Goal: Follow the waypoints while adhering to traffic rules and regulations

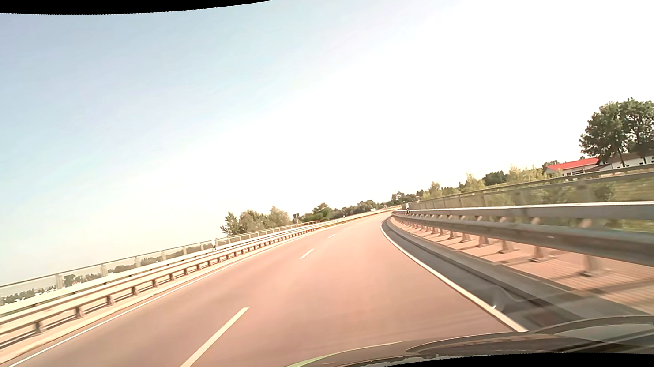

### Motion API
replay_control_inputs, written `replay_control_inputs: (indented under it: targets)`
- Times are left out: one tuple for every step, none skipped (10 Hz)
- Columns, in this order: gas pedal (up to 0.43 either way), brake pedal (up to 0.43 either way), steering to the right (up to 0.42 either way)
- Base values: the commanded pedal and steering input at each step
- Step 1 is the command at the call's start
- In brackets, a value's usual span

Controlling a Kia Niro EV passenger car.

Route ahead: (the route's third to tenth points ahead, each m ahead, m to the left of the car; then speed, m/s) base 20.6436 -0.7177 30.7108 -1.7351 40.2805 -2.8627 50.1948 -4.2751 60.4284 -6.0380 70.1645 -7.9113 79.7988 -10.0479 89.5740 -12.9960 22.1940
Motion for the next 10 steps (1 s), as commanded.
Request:
replay_control_inputs:
  targets:
    - [0.177,0.000,0.016]
    - [0.177,0.000,0.016]
    - [0.177,0.000,0.018]
    - [0.177,0.000,0.019]
    - [0.177,0.000,0.021]
    - [0.177,0.000,0.021]
    - [0.177,0.000,0.021]
    - [0.189,0.000,0.021]
    - [0.189,0.000,0.021]
    - [0.189,0.000,0.021]
